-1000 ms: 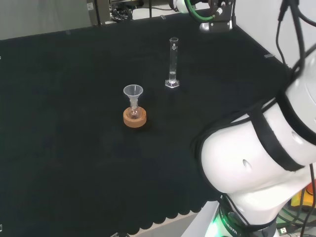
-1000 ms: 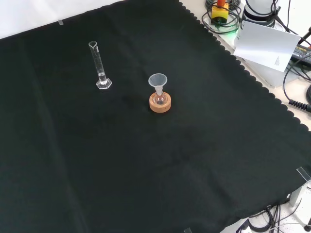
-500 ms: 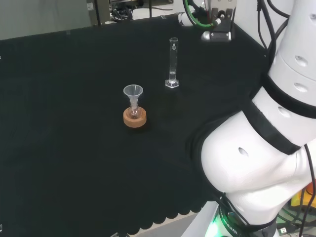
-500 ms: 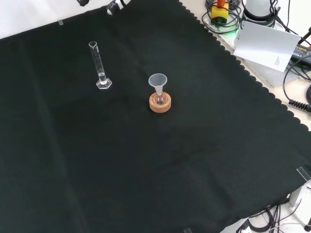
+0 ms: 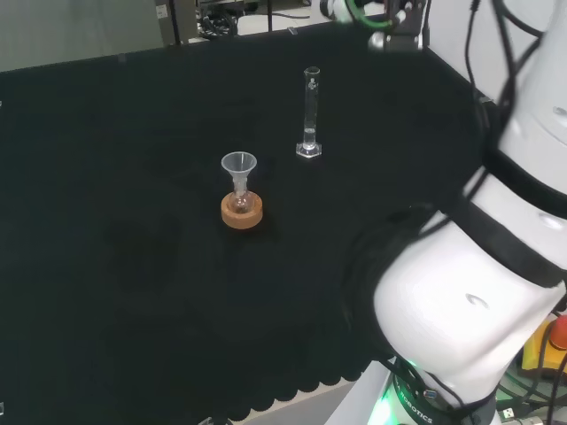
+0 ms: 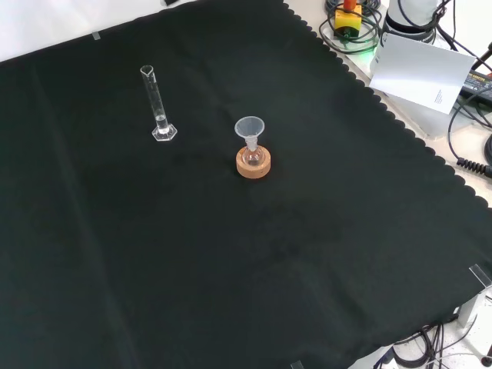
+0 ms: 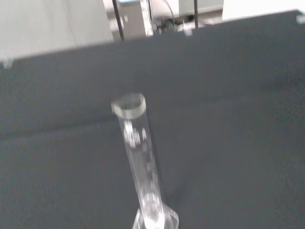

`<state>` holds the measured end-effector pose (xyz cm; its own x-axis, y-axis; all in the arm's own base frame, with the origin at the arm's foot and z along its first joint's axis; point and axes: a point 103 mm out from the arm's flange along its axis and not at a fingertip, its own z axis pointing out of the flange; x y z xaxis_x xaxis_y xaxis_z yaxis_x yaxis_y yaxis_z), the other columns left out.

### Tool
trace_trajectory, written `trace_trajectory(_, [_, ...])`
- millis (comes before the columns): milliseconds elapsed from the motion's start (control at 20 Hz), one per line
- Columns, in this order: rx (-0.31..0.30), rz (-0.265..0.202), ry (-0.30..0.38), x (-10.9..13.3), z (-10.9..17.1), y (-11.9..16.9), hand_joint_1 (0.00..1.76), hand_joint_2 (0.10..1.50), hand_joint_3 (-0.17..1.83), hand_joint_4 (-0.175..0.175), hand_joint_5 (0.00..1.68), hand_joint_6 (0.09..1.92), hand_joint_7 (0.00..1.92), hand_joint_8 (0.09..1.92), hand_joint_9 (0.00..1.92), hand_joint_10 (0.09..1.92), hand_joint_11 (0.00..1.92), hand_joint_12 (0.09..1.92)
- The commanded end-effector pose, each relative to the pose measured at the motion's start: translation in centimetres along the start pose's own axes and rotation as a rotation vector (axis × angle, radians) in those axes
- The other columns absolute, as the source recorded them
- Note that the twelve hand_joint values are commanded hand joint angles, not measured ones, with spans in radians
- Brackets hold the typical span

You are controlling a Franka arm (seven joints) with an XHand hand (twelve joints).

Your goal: Pick up the graduated cylinder.

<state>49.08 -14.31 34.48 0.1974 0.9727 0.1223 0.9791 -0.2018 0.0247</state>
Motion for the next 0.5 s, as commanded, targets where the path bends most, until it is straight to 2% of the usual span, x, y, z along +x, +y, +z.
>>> trace_trajectory(50, [0.121, -0.054, 0.215, -2.2, 11.8, 2.1, 0.44, 1.08, 0.24, -0.056, 0.29, 0.09, 0.13, 0.65, 0.33, 0.69, 0.16, 1.38])
trace_trajectory(350, [0.125, -0.051, 0.238, -2.5, 13.0, 2.1, 0.45, 1.07, 0.24, -0.056, 0.29, 0.09, 0.14, 0.66, 0.34, 0.69, 0.17, 1.38])
trace_trajectory(500, [0.116, -0.053, 0.274, -2.7, 13.4, 2.0, 0.47, 1.06, 0.24, -0.057, 0.30, 0.09, 0.16, 0.67, 0.37, 0.69, 0.18, 1.37])
